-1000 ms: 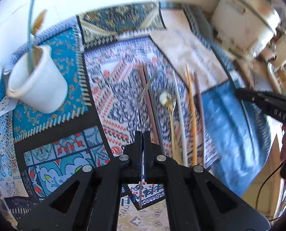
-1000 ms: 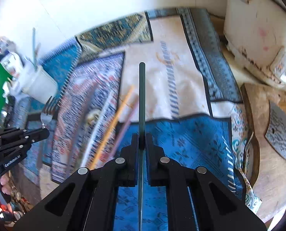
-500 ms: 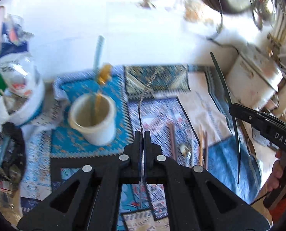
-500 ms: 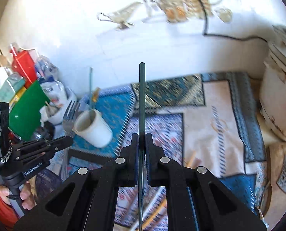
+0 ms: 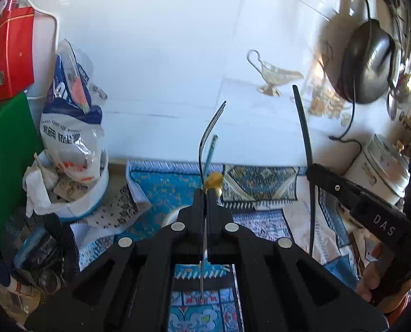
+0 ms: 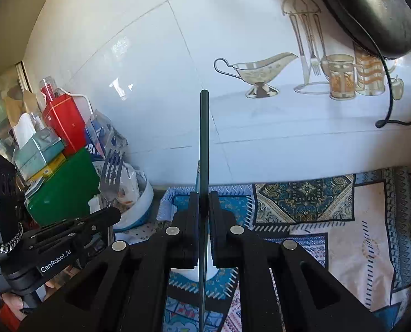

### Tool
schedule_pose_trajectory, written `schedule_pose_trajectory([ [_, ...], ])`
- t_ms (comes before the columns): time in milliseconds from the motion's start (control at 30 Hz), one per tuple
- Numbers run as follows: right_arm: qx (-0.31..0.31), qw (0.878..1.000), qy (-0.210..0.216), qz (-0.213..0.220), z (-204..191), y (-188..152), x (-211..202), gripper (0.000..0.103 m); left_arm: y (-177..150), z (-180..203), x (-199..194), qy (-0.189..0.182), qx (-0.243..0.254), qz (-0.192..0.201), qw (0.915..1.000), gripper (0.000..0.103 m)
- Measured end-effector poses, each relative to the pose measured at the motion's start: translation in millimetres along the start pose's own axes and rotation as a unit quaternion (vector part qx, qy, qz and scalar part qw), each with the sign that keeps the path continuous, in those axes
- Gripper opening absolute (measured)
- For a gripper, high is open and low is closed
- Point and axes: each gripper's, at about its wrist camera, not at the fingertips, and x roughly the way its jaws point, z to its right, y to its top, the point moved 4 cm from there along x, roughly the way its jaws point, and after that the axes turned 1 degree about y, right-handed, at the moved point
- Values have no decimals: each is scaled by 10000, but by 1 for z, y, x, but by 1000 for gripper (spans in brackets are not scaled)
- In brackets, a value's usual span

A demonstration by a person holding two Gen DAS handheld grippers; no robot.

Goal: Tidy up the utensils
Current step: 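Carry the fork with the left tool while the right tool carries the chopstick to the cup, then insert the fork into the white cup with the left tool while the right tool inserts the chopstick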

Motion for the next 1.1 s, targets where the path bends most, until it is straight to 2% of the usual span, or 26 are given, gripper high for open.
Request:
schedule_pose_trajectory([
  [133, 77, 9997, 19, 231, -9, 12, 23, 6, 17, -14, 12, -93, -121, 192, 9997, 0],
  [367, 103, 9981, -202, 577, -9, 20, 57, 6, 31, -30, 45, -393, -294, 361, 9981, 0],
  [567, 263, 9973, -305, 619, 1, 13, 88, 6, 30, -45, 83, -729, -540, 366, 9952, 0],
  [867, 529, 9960, -344, 625, 10, -3, 115, 6, 5, -54, 126, -916, -672, 138, 9934, 0],
  [1100, 382, 9982, -321, 337, 5, -21, 117, 6, -21, -55, 130, -794, -508, -160, 9954, 0],
])
